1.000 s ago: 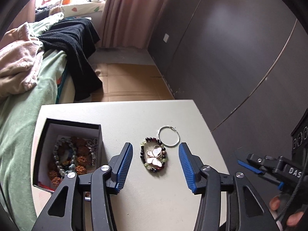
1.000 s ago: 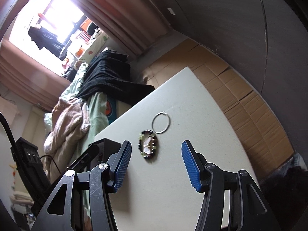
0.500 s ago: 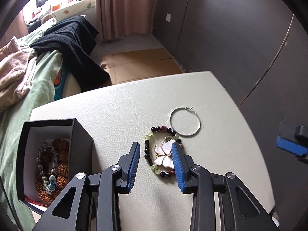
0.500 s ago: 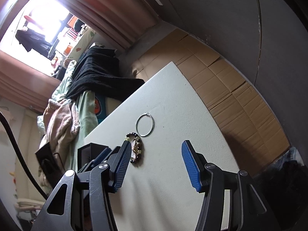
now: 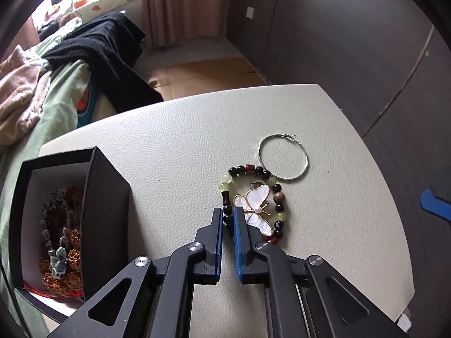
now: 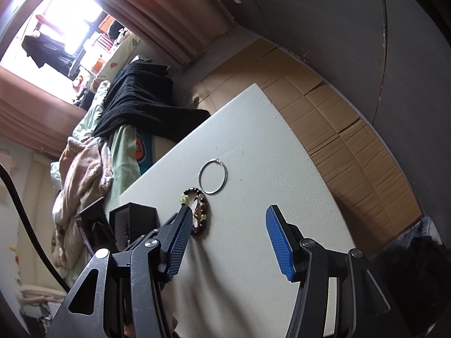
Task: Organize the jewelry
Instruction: 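Carry the butterfly bracelet into the box with left while right grasps the white butterfly earring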
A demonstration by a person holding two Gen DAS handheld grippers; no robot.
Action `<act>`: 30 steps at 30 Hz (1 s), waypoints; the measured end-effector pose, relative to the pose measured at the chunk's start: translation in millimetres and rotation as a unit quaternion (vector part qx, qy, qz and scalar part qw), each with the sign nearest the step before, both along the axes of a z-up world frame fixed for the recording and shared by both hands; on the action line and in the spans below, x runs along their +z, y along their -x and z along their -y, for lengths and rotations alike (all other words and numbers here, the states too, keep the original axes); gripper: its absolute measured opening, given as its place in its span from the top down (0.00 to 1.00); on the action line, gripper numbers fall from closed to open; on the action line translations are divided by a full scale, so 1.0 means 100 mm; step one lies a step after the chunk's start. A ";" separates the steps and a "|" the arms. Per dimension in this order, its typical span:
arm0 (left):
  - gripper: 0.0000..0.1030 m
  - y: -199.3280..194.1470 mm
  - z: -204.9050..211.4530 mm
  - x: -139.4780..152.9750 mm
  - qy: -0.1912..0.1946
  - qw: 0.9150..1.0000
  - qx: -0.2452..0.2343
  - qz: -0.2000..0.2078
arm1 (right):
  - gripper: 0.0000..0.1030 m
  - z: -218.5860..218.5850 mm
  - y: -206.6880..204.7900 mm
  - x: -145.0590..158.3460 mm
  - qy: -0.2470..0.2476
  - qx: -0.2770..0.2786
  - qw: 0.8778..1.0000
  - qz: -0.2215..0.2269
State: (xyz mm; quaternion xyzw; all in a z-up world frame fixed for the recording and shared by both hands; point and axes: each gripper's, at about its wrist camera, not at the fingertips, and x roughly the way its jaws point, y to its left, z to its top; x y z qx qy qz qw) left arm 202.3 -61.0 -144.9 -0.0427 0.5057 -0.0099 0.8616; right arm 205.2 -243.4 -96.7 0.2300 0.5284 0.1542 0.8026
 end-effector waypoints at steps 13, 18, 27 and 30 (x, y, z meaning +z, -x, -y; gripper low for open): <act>0.93 0.13 0.07 0.29 0.084 0.995 -0.060 0.016 | 0.47 -0.11 -0.06 -0.09 0.016 0.002 1.000 -0.010; 0.93 0.21 -0.06 0.50 0.127 0.990 -0.054 0.039 | 0.47 -0.13 -0.06 -0.11 0.019 -0.002 1.000 -0.014; 0.93 0.37 -0.49 0.83 0.165 0.982 -0.010 0.086 | 0.47 -0.32 -0.05 -0.15 0.021 0.020 1.000 -0.012; 0.93 0.40 -0.61 0.92 0.176 0.980 -0.003 0.098 | 0.47 -0.46 -0.06 -0.21 0.022 0.035 0.999 -0.011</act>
